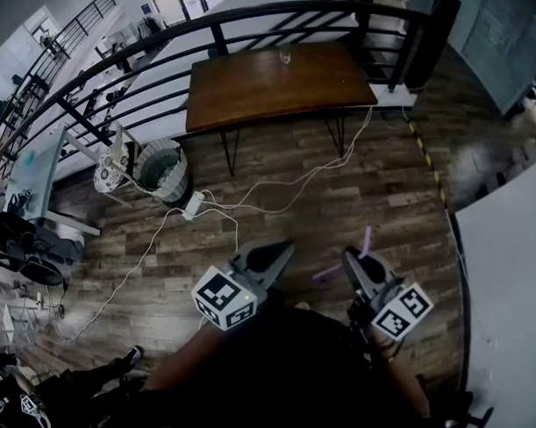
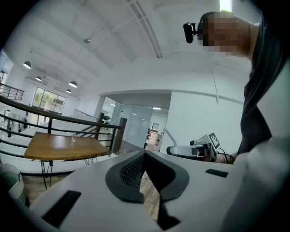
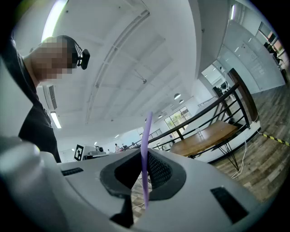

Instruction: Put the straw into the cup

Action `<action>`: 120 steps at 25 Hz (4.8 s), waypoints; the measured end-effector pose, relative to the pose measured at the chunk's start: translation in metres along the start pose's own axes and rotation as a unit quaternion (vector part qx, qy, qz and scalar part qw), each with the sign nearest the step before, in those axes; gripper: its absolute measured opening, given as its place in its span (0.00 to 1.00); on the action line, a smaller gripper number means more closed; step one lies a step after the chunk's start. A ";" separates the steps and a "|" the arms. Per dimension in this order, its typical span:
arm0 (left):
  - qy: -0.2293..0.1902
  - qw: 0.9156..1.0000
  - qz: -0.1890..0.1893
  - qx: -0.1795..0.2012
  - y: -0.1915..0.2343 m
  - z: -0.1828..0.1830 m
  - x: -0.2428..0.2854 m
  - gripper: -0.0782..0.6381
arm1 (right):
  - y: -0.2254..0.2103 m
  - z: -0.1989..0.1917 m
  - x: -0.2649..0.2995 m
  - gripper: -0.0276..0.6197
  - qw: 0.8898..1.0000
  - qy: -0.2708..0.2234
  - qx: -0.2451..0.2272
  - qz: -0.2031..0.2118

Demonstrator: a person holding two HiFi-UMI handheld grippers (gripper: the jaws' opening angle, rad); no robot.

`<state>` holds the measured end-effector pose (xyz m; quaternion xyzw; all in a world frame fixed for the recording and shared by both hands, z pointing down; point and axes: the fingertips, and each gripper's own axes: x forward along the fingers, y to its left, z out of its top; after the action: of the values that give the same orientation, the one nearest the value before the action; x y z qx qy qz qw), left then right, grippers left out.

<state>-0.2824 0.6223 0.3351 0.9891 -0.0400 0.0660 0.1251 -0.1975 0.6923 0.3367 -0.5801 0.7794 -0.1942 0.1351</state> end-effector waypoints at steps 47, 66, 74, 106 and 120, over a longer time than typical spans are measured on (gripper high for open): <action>-0.005 0.999 -0.021 -0.047 0.290 0.032 -0.054 0.12 | -0.029 -0.007 0.324 0.09 0.999 0.038 0.020 -0.019; 0.018 0.998 0.021 -0.058 0.316 0.042 0.073 0.12 | -0.165 0.048 0.320 0.09 0.998 0.041 0.042 -0.002; 0.015 0.998 0.016 -0.057 0.311 0.062 0.179 0.12 | -0.253 0.097 0.296 0.09 0.998 0.038 0.039 -0.008; 0.020 0.999 -0.010 -0.036 0.320 0.087 0.302 0.12 | -0.366 0.153 0.261 0.09 0.998 0.000 0.053 -0.045; 0.025 0.998 -0.023 -0.057 0.437 0.098 0.318 0.12 | -0.407 0.158 0.379 0.09 0.996 0.023 0.063 -0.057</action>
<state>0.0017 0.1556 0.3914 0.9791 -0.0174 0.0858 0.1837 0.1077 0.2043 0.3892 -0.6093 0.7342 -0.2637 0.1422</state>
